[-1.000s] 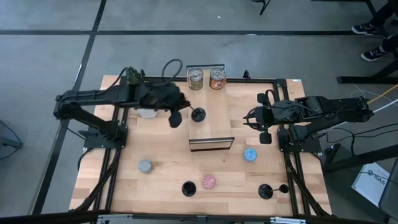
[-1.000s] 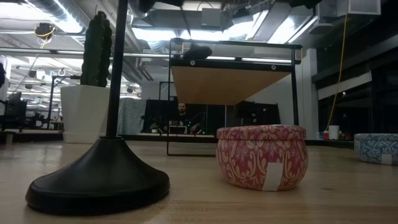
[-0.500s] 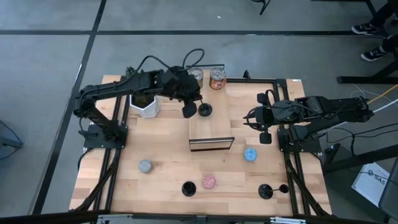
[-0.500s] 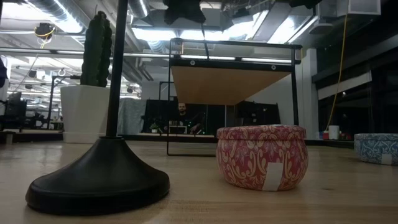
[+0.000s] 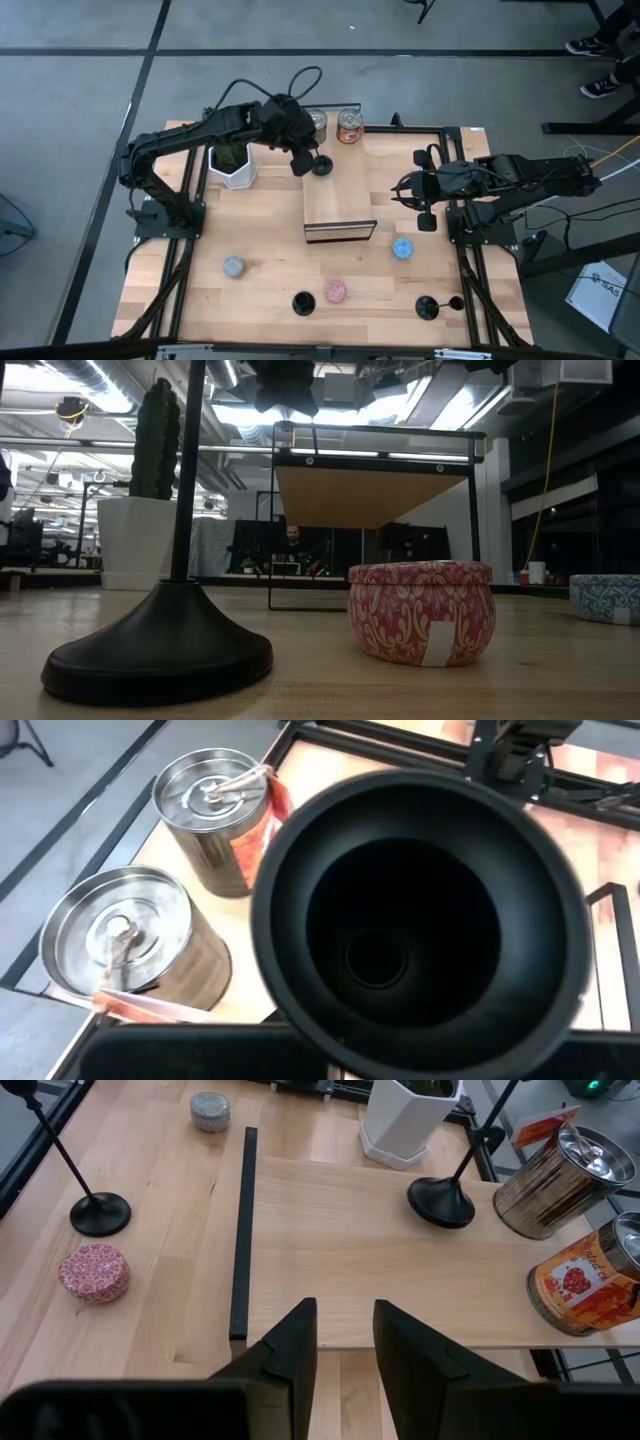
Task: Pick & Place candle stick holders
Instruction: Put the top candle holder on the shelf
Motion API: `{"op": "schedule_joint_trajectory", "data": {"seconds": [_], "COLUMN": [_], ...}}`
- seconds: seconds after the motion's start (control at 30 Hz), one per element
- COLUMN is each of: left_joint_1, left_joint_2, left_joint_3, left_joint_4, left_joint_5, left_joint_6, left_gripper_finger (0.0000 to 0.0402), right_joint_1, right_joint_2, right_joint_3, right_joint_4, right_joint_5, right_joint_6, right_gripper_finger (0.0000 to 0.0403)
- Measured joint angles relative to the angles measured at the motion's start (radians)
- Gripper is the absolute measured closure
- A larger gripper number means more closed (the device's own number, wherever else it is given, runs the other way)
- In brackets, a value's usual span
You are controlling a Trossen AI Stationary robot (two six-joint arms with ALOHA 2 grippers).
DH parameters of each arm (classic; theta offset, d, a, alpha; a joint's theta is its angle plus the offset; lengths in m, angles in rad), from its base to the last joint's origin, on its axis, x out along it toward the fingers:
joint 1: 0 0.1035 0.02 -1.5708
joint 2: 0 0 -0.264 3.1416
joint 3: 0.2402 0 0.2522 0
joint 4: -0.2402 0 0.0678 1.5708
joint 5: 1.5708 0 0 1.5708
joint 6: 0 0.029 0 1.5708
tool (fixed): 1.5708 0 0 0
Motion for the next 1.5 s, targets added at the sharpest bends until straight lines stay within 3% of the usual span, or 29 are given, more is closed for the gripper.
{"op": "schedule_joint_trajectory", "data": {"seconds": [1.5], "left_joint_1": [0.011], "left_joint_2": [0.035], "left_joint_3": [0.000], "left_joint_4": [0.012], "left_joint_5": [-0.005], "left_joint_6": [0.045], "left_gripper_finger": [0.0376], "right_joint_1": [0.000], "right_joint_2": [0.000], "right_joint_3": [0.000], "right_joint_4": [0.000], "right_joint_5": [0.000], "right_joint_6": [0.000], "right_gripper_finger": [0.0300]}}
